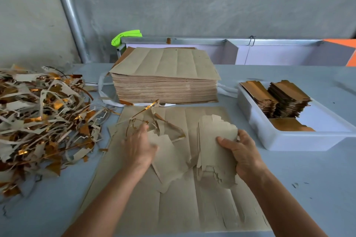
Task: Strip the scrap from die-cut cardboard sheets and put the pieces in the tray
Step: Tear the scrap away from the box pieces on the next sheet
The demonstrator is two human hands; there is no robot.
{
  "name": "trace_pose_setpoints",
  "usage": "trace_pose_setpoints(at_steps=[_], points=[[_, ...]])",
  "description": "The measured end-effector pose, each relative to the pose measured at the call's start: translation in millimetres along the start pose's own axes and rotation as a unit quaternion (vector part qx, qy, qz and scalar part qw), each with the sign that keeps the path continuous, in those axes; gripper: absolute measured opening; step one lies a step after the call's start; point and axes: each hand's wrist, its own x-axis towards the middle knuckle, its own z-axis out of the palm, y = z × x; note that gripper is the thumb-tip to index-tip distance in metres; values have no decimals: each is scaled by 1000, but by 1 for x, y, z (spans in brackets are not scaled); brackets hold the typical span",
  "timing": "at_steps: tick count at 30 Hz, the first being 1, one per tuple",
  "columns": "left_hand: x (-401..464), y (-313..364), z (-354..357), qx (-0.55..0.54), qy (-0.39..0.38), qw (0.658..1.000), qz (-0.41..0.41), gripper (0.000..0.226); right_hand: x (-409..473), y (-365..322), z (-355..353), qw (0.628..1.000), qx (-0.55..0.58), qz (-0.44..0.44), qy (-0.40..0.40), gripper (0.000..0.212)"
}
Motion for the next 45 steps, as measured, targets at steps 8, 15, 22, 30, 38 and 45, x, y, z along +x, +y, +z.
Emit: trace_pose_setpoints(at_steps=[8,15,22,30,38,45], points=[[14,5,-41,-245,52,962,107,14,0,-29,-3,992,-80,-82,-50,32],[17,39,-70,-498,-180,845,76,18,-2,-51,22,898,-364,-239,-58,27],[15,66,-73,-512,-175,836,93,19,-3,-52,35,916,-306,-215,-142,35],[23,65,-66,-620,-195,759,-41,16,3,-47,26,932,-278,-193,-130,29],[38,27,-55,-555,-9,813,-175,18,7,-48,-3,979,-165,-116,-7,25],[54,-18,-39,-360,100,912,-168,15,17,-42,-8,991,-35,-64,110,31]])
